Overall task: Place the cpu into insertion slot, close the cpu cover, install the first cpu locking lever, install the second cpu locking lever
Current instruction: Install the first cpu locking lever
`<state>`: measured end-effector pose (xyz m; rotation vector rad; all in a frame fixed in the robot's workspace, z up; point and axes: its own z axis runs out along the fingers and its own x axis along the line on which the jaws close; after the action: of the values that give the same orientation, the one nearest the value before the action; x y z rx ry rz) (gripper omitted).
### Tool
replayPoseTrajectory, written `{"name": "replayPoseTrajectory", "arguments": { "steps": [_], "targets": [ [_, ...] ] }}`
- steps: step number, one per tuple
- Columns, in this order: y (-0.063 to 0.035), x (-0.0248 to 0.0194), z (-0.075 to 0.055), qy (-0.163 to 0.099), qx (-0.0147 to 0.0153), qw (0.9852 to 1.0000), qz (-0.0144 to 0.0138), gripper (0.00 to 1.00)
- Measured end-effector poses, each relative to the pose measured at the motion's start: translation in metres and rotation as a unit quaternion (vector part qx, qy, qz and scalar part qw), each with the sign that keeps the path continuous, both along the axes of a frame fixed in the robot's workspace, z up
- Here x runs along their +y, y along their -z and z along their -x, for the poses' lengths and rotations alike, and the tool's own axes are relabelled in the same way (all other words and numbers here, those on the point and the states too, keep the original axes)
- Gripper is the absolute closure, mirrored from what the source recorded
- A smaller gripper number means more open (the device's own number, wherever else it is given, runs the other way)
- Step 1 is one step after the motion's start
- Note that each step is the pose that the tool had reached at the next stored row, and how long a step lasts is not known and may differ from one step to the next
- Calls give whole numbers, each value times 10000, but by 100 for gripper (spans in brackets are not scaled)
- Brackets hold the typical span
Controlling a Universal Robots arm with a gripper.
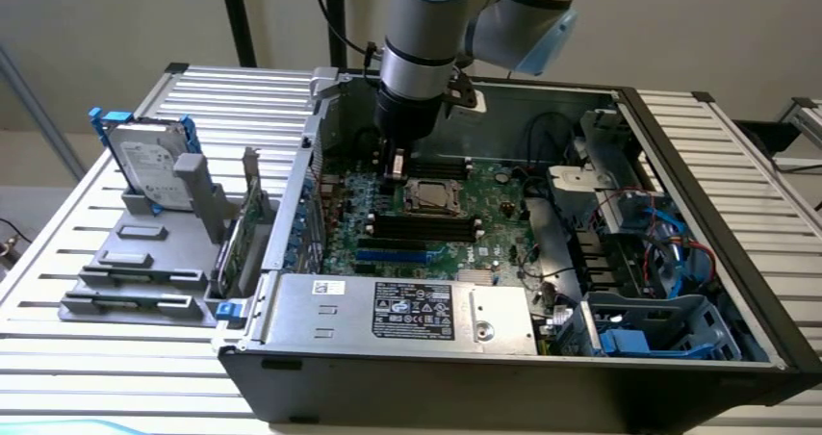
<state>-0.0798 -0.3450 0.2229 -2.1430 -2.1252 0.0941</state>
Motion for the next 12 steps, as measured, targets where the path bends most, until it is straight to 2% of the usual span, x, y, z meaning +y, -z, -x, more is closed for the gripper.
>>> {"name": "replayPoseTrajectory", "arguments": {
  "steps": [5, 12],
  "targets": [
    [-4, -1, 21, 5, 2, 10000, -6, 89],
    [-87, -24, 57, 54, 35, 9999, -130, 89]
  ]
}}
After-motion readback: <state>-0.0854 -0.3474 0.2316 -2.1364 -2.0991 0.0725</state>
